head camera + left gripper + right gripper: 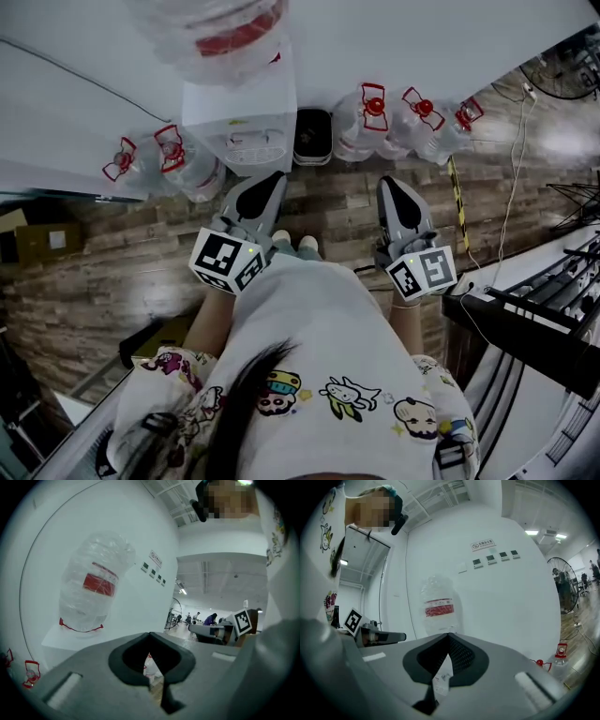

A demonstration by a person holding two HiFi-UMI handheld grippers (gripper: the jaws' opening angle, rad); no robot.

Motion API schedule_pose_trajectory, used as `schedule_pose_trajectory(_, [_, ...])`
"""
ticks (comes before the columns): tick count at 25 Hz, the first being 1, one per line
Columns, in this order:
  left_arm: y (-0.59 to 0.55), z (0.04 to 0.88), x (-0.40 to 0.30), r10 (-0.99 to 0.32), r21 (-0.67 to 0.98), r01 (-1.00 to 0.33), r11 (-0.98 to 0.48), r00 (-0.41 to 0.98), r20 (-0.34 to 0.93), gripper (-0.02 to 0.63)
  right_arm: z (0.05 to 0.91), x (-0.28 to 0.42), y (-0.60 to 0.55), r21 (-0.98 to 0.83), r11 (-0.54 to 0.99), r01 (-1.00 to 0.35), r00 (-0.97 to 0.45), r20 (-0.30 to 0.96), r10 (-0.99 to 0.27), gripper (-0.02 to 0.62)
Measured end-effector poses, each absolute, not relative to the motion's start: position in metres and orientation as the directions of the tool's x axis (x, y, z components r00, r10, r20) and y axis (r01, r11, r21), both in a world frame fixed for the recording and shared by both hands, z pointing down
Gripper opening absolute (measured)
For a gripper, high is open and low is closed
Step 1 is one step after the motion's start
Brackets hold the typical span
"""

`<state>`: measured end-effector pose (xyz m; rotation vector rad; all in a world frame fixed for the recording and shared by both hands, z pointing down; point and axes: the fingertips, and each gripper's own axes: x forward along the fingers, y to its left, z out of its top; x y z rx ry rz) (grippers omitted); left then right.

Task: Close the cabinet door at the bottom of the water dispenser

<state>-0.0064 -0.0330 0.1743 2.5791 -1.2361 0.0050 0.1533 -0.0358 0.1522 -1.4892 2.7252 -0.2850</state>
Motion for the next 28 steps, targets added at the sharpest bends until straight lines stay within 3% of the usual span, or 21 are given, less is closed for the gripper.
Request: schedule_pose_trajectory(28, [-0.039, 0.190, -0.008, -0.712, 0.205, -0.733, -0.648, 0.679, 0.179, 0.000, 0.173, 0.145, -0.039, -0.173, 0.531, -0.830, -0.555, 0.147, -0.819, 0.009])
